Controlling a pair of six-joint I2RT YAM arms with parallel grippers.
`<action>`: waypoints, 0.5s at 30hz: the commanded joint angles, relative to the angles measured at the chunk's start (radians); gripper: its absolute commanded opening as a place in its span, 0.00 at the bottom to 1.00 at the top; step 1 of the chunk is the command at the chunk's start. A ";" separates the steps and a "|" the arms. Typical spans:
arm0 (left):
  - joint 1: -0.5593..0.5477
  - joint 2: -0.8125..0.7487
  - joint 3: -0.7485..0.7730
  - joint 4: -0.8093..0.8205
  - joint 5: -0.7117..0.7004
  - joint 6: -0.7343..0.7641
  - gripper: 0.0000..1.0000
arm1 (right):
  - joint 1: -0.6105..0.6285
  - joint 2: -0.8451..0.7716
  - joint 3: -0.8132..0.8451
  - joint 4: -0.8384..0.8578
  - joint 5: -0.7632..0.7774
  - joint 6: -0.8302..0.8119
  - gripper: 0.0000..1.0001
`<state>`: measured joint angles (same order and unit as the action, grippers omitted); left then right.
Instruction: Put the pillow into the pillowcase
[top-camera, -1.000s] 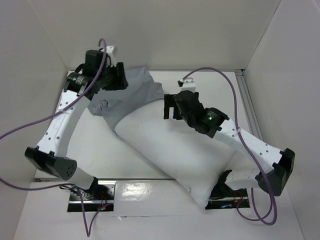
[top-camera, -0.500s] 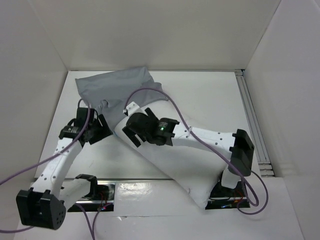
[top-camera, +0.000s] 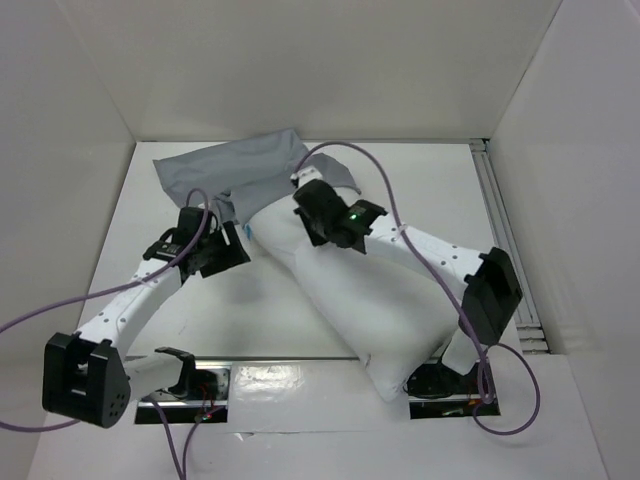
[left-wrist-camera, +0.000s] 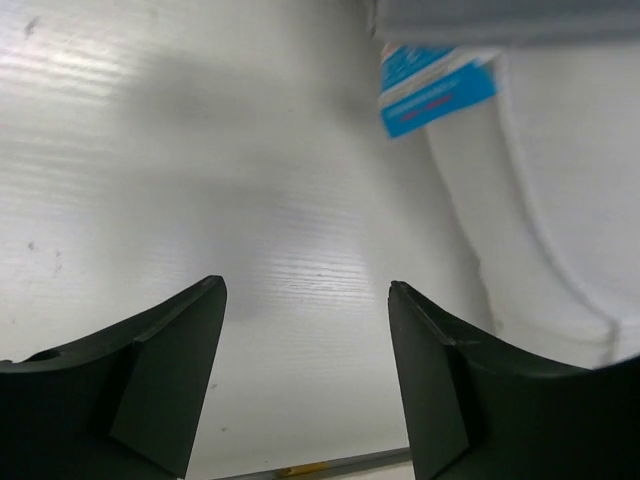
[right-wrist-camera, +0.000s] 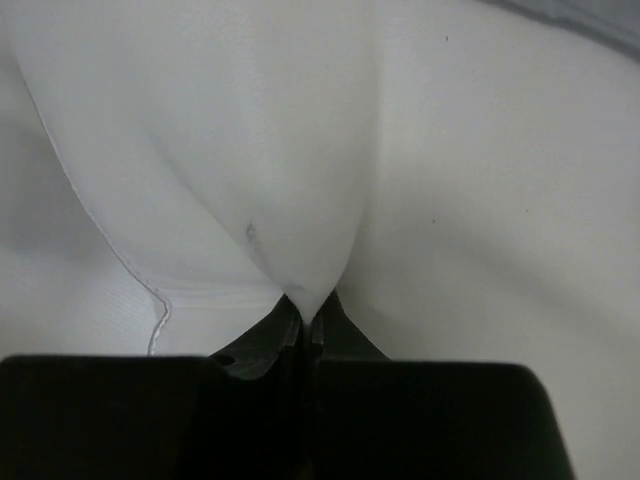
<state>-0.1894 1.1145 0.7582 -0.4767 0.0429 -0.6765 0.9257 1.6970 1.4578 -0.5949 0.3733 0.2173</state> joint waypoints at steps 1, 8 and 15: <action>-0.045 0.056 0.091 0.082 0.023 0.064 0.79 | -0.100 -0.092 -0.020 0.012 -0.117 -0.082 0.00; -0.105 0.171 0.194 0.110 -0.107 0.052 0.61 | -0.182 -0.155 -0.007 -0.039 -0.344 -0.171 0.00; -0.027 0.197 0.185 0.320 -0.066 0.078 0.61 | -0.269 -0.188 -0.019 -0.051 -0.436 -0.180 0.00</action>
<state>-0.2657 1.2900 0.9211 -0.2993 -0.0227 -0.6262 0.6968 1.5776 1.4448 -0.6327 0.0116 0.0685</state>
